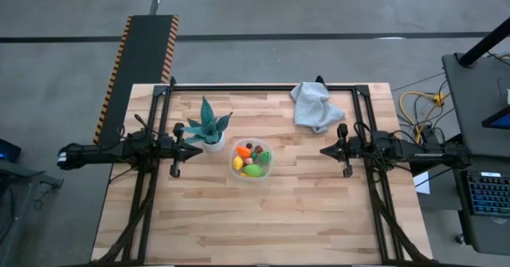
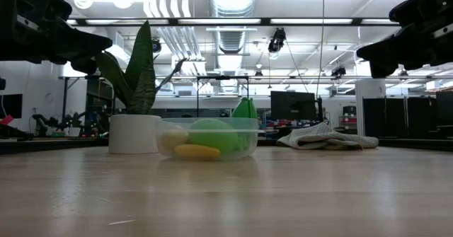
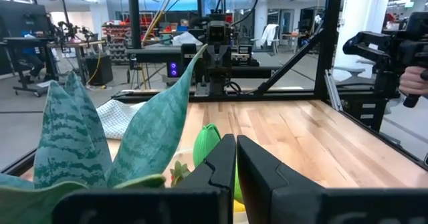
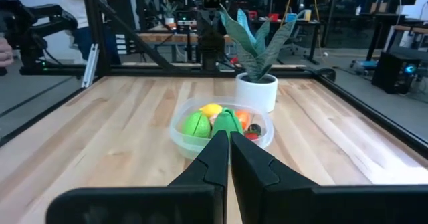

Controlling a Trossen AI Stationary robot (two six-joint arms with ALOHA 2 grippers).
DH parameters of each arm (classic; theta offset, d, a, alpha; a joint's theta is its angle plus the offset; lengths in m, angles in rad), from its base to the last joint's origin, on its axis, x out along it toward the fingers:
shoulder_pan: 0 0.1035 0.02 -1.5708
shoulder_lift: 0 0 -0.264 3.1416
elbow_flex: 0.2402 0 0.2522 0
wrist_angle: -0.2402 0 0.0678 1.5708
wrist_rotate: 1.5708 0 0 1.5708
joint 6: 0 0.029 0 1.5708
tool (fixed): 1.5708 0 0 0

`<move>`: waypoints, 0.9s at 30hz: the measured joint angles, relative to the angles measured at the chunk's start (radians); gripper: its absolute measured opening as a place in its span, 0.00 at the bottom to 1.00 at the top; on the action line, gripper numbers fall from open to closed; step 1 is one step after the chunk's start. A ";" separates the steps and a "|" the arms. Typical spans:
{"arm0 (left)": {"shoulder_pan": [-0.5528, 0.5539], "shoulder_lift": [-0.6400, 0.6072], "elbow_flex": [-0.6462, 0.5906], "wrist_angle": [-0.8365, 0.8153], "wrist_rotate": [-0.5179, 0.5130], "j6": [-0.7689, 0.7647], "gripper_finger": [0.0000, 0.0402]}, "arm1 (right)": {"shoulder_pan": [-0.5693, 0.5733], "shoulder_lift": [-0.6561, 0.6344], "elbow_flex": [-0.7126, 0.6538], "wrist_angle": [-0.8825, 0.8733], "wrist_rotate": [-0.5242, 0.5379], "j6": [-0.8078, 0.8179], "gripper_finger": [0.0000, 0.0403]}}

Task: Pick and placing Produce into tupperware
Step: Return to Home Position

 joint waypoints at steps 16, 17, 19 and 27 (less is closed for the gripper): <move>0.000 0.002 -0.001 0.000 0.000 -0.002 0.00 | 0.000 0.000 0.000 -0.012 0.005 0.023 0.02; 0.000 0.002 -0.001 -0.001 -0.001 -0.002 0.00 | 0.000 0.000 0.000 -0.012 0.005 0.024 0.02; 0.000 0.001 -0.001 -0.001 0.000 -0.003 0.00 | 0.000 0.000 0.000 -0.012 0.005 0.030 0.02; 0.000 0.002 -0.001 -0.001 -0.001 -0.003 0.00 | 0.000 0.000 0.000 -0.012 0.005 0.025 0.02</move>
